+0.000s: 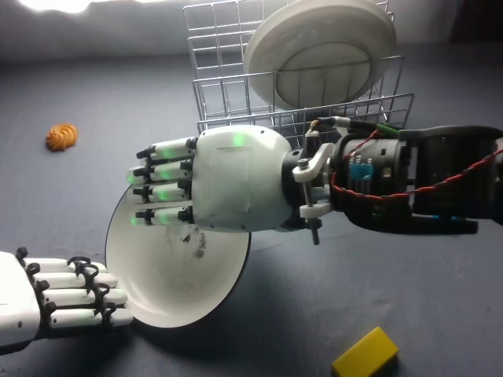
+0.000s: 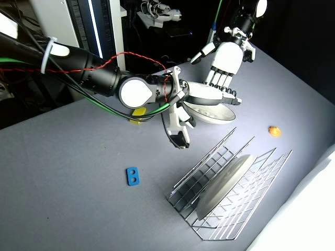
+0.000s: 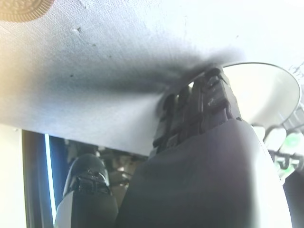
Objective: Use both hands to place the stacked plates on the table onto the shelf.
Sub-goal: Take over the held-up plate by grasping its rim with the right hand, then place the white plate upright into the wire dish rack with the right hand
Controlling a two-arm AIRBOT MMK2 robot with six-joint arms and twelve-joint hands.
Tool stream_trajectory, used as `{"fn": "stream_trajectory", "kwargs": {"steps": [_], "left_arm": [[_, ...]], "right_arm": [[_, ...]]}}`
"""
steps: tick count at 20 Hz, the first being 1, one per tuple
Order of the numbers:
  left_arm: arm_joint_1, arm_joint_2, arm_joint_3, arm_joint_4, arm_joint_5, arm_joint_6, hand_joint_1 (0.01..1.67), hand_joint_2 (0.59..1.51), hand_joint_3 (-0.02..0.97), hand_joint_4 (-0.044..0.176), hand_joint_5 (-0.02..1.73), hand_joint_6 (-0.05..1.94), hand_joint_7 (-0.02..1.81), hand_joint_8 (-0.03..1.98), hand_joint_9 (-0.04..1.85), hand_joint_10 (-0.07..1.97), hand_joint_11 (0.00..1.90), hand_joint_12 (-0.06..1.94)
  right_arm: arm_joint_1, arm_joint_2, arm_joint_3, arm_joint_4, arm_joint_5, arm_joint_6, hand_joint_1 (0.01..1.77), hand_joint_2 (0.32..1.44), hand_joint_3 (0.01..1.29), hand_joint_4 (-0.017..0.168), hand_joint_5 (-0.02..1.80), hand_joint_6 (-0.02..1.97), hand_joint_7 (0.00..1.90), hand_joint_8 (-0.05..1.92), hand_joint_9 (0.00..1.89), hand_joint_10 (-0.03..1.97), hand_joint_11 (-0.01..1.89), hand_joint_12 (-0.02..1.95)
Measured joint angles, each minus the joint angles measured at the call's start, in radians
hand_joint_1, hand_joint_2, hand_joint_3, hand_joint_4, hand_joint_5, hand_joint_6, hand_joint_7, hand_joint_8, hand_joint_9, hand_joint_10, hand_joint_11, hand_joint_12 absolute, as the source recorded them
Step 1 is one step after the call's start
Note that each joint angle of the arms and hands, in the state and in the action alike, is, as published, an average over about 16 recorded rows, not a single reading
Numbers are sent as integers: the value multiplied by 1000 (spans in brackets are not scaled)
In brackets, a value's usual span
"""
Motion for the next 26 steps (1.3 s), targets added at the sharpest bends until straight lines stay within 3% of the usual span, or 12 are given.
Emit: {"fn": "stream_trajectory", "kwargs": {"steps": [5, 9, 12, 22, 26], "left_arm": [[3, 0, -1, -2, 0, 0, 16, 1088, 19, 4, 14, 7, -12, -15, -16, -26, 13, 2], [4, 1, -1, -4, 0, 0, 16, 1091, 19, 5, 18, 9, -12, -16, -10, -18, 13, 1], [4, 3, 0, -5, -1, 0, 16, 1093, 19, 7, 20, 15, -12, -16, -4, -12, 13, 1], [6, 8, 48, -56, -35, 0, 16, 1099, 20, 7, 28, 28, -4, -12, 16, 2, 13, -1], [5, 9, 93, -100, -61, 0, 16, 1101, 20, 6, 22, 19, 4, -10, 20, 2, 13, 0]], "right_arm": [[-1, -31, 20, 4, -12, -1, 1273, 999, 14, -2, 318, 15, 313, 16, 284, 25, 56, 725], [-5, -42, 25, 9, -8, -4, 1288, 1012, 15, -4, 492, 37, 510, 48, 506, 57, 203, 942], [-7, -45, 25, 12, 1, -7, 1278, 1005, 15, -6, 589, 106, 632, 152, 657, 192, 359, 1026], [-14, -38, 16, 21, 25, -13, 1265, 968, 15, -10, 760, 391, 878, 597, 999, 775, 878, 1010], [-15, -24, 0, 22, 23, -13, 1253, 960, 15, -10, 762, 464, 916, 733, 1064, 782, 939, 994]]}}
